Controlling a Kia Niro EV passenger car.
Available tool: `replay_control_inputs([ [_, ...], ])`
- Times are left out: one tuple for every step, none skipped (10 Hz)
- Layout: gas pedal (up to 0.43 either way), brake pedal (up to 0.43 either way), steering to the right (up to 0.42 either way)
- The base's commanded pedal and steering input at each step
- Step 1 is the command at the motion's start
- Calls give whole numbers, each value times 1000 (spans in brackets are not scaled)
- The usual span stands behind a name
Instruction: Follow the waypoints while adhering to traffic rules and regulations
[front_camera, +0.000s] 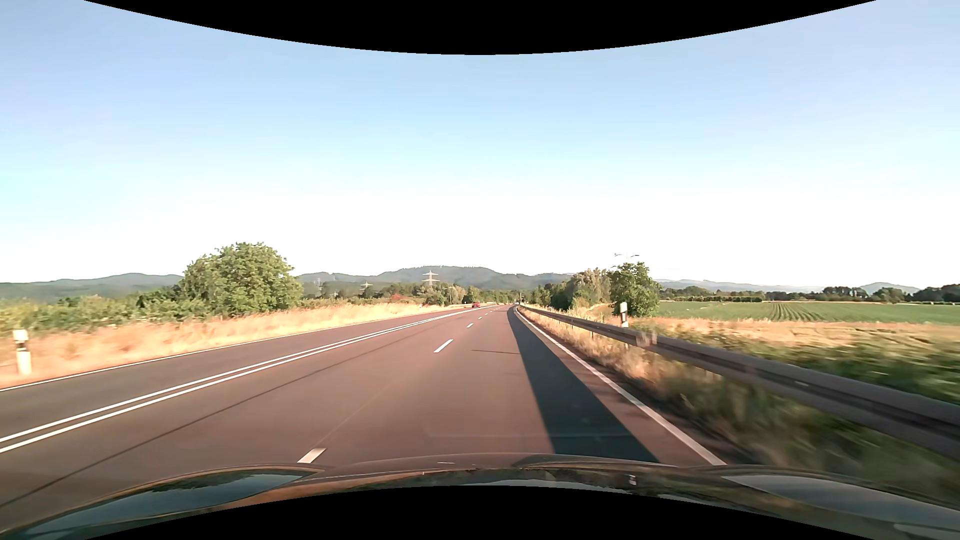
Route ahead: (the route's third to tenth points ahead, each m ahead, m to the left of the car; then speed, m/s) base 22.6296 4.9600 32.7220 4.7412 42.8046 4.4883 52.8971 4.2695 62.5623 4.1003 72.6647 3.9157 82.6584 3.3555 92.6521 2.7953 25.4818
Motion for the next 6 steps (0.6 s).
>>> replay_control_inputs([
  [228,0,2],
  [228,0,2],
  [228,0,2],
  [228,0,2],
  [228,0,2],
  [228,0,2],
])
